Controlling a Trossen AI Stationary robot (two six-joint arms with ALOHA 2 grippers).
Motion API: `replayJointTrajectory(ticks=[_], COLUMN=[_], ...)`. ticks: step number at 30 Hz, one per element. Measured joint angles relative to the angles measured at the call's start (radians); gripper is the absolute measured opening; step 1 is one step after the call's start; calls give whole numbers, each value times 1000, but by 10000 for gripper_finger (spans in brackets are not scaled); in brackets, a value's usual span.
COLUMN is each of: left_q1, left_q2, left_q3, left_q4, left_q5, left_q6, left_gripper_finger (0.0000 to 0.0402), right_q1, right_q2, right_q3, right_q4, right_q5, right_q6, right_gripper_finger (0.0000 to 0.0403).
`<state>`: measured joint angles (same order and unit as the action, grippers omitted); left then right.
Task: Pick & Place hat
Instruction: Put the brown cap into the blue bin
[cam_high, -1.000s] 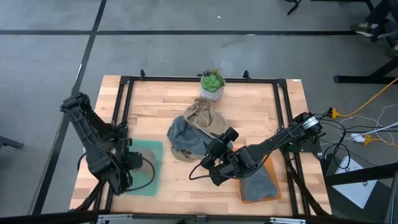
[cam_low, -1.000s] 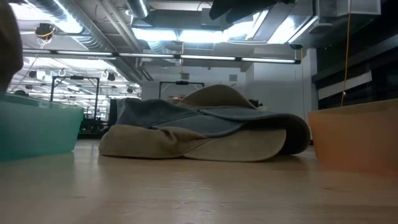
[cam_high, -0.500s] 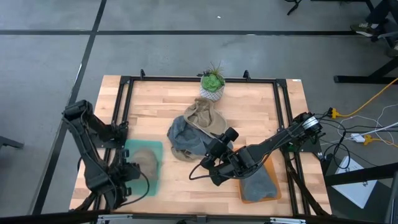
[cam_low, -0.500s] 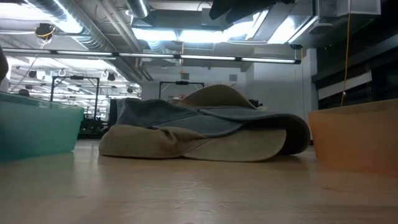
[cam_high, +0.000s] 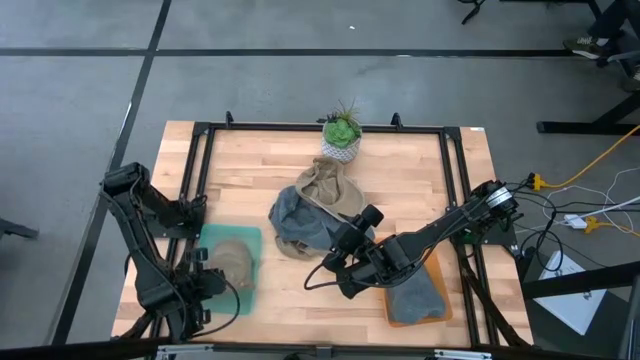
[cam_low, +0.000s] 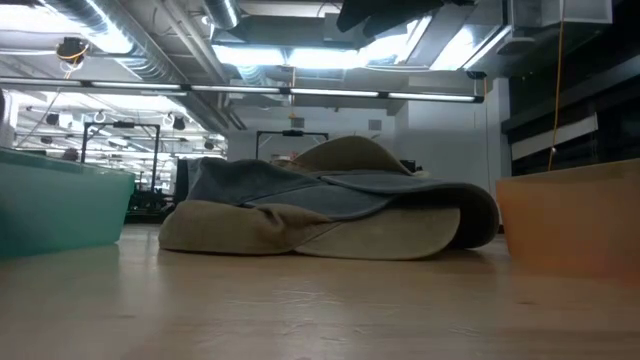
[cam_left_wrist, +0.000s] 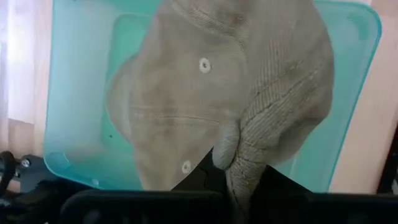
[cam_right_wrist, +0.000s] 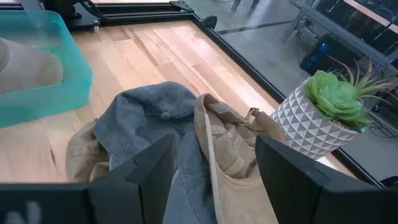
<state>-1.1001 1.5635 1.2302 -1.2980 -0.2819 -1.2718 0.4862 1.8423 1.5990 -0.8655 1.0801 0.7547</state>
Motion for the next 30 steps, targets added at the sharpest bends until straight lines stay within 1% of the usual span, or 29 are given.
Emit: replayJointTrajectory(ticks=[4,7,12,14,18,24,27,30], left_q1=[-11,-14,-14,-14,-8,12,25,37], left_q2=[0,0,0,0,0,0,0,0], left_q3=[18,26,27,27,27,27,27,27], left_q4=[52,76,48,9,-86,-87,-96,-96], left_q5=[17,66,159,166,108,-6,-29,-18], left_q6=[36,51,39,22,-30,-17,-16,-16], left_gripper_finger=[3,3,3,3,3,3,5,15], right_q1=[0,0,0,0,0,0,0,0], right_q2=[0,0,0,0,0,0,0,0], right_q3=[0,0,0,0,0,0,0,0], right_q4=[0,0,0,-1,-1,-1,-1,-1], right_q5=[0,0,0,0,0,0,0,0], right_q6=[-3,-4,-10,-7,-7,-7,-8,-15], right_gripper_finger=[222,222,222,222,222,222,222,222])
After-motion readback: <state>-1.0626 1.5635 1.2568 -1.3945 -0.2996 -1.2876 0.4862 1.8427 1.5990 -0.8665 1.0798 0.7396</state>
